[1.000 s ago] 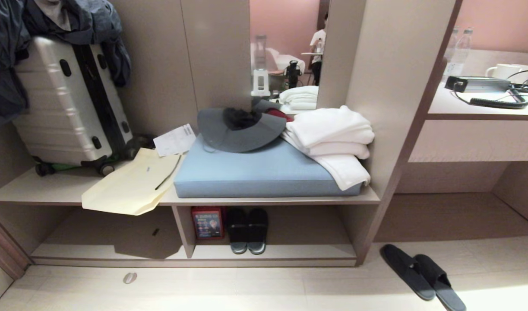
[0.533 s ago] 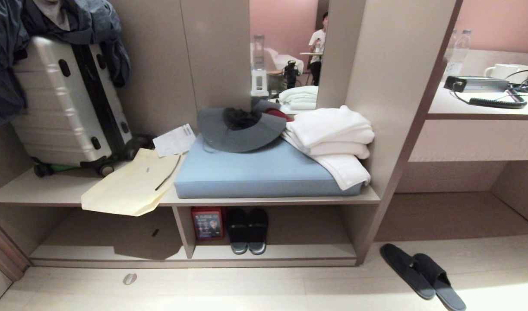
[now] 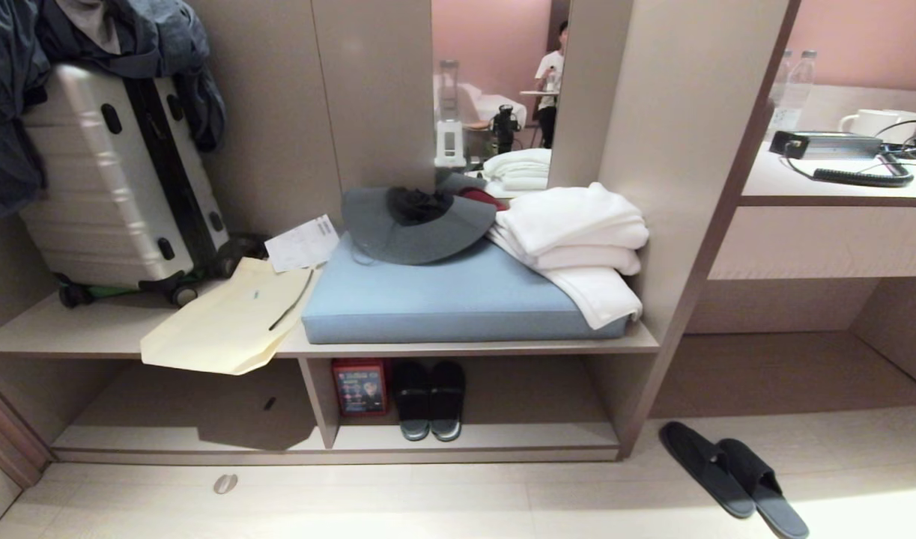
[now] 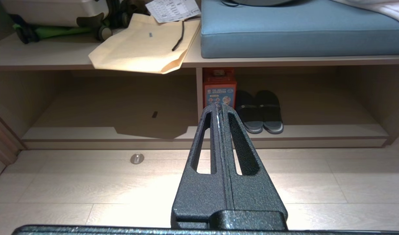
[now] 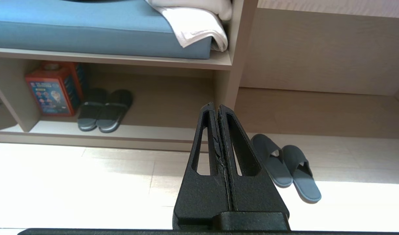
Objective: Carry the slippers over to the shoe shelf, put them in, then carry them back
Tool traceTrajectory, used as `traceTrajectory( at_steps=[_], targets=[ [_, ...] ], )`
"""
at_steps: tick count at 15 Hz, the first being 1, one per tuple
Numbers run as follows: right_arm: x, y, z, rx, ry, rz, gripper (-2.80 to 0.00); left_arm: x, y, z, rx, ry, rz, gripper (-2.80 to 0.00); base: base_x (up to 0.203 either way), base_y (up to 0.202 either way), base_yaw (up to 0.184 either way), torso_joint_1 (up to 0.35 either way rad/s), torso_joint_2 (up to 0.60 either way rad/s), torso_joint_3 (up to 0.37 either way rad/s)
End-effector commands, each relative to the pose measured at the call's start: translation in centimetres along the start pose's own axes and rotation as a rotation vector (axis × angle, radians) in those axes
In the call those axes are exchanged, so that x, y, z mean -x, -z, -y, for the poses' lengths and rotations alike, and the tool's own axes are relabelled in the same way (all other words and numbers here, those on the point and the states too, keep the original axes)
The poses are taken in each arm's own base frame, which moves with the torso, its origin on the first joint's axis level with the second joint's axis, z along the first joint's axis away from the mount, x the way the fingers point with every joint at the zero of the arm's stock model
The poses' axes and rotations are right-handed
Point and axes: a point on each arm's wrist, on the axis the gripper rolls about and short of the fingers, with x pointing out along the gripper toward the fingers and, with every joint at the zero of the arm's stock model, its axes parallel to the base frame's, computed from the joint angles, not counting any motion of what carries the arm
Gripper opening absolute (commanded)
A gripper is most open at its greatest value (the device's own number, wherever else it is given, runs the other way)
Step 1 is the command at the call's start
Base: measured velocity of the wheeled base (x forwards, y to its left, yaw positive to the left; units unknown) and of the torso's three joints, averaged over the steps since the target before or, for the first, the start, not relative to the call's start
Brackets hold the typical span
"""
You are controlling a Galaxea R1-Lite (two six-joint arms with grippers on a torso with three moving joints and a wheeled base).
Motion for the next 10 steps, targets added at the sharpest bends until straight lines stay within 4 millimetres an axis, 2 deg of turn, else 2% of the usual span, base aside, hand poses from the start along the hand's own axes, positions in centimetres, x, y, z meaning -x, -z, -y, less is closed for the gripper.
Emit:
traceTrajectory(
  at_steps=[1,4,10],
  targets=[
    [-0.02,0.04,0.0,0.001,0.0,-0.002,-2.8,-0.01,0.04,0.0,0.001,-0.002,-0.001,-2.8,0.0,0.0,0.0,0.0,0.0,0.0],
    [-0.02,0.04,0.0,0.001,0.0,-0.002,-2.8,0.0,0.0,0.0,0.003,-0.001,0.001,-2.8,-0.036,0.0,0.003,0.002,0.0,0.001],
    [-0.02,0.04,0.0,0.001,0.0,-0.002,-2.8,0.0,0.0,0.0,0.004,-0.002,0.0,-2.8,-0.194,0.0,0.0,0.0,0.0,0.001]
  ],
)
